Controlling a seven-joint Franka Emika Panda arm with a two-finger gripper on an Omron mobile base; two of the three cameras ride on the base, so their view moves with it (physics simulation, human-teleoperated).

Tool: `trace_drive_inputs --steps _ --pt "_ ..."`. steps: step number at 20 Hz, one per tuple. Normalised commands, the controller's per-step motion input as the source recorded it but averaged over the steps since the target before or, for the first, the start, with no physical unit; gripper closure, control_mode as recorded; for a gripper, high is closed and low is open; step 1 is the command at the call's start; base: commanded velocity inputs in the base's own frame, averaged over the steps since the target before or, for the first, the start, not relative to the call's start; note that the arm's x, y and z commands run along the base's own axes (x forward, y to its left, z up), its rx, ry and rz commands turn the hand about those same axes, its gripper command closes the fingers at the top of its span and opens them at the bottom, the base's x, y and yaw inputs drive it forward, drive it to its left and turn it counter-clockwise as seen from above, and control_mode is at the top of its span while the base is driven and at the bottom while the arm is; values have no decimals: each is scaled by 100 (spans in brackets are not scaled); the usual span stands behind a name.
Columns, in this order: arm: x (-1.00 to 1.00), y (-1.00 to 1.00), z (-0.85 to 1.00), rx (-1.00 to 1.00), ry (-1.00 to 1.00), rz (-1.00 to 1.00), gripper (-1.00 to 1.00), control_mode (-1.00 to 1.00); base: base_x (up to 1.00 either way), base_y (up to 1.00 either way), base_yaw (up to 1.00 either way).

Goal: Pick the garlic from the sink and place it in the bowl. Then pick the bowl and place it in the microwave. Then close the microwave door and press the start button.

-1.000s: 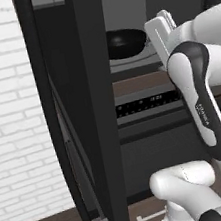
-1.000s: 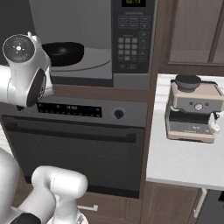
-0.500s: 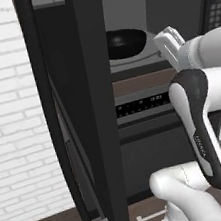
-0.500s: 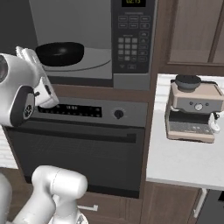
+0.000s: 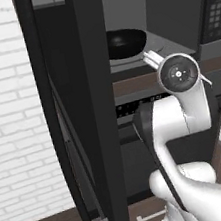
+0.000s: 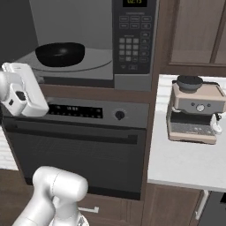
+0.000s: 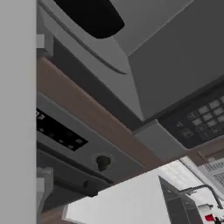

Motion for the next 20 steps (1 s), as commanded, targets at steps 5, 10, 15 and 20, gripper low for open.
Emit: trace_drive_inputs --steps 5,10,15,20 --pt "-32 1 -32 -35 -16 -10 -100 -100 0 0 0" --pt "-30 0 -5 -31 -20 -12 -100 -100 0 0 0" --pt "-23 2 -9 -28 -13 -13 -100 -100 0 0 0" --pt "-2 0 -25 -27 -20 -14 -100 -100 0 0 0"
